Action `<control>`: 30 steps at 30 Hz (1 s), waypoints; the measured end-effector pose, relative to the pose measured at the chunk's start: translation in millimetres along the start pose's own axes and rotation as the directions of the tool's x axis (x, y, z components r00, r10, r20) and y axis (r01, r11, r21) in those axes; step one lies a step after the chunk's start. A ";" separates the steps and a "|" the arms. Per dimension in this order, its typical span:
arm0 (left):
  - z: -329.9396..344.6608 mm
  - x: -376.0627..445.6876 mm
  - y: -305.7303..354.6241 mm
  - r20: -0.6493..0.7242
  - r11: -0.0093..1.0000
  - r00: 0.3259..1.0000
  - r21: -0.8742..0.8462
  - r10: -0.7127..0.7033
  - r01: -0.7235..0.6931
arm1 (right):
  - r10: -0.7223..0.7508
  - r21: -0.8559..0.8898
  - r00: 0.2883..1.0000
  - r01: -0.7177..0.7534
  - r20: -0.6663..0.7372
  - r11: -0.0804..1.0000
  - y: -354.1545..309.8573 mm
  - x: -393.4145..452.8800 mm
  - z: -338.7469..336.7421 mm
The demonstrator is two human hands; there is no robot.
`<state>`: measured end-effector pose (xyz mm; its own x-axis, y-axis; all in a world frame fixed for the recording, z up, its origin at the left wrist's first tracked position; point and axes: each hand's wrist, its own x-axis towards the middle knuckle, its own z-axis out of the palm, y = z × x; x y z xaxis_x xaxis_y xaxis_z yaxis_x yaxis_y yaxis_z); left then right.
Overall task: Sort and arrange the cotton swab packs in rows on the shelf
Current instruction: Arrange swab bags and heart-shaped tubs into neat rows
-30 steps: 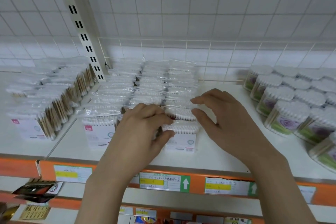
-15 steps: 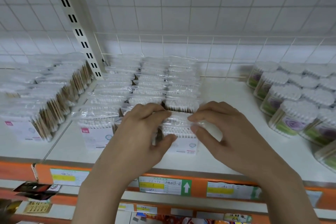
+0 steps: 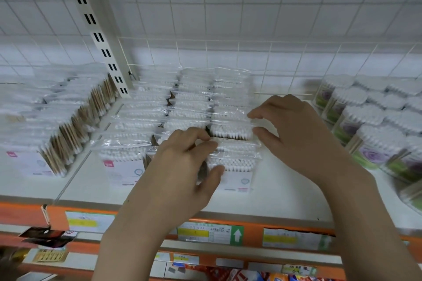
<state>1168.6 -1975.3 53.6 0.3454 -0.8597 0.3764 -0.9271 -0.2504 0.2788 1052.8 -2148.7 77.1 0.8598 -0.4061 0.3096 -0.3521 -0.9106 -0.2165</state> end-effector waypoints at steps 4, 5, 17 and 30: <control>-1.6 0.9 0.7 -0.012 0.994 1.000 0.106 0.021 -0.019 | -0.044 -0.091 0.998 0.048 0.044 0.995 -0.2 6.5 -0.6; -2.8 0.9 1.0 -0.010 0.990 1.000 0.137 0.022 -0.021 | -0.051 -0.098 0.997 0.057 0.057 0.994 -0.4 7.9 -0.1; -12.5 0.5 6.9 0.147 0.991 0.988 0.129 -0.044 0.025 | 0.062 0.025 0.994 -0.060 -0.090 0.998 -5.9 10.1 -16.8; -11.9 0.7 7.2 0.144 0.984 0.984 0.158 -0.100 0.077 | 0.137 0.311 0.934 -0.029 -0.330 0.950 -12.3 1.2 -53.1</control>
<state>1163.9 -1972.4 66.4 0.4120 -0.8853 0.2155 -0.9090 -0.3833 0.1634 1038.6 -2142.1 129.4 0.6329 -0.5293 0.5651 -0.2445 -0.8291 -0.5029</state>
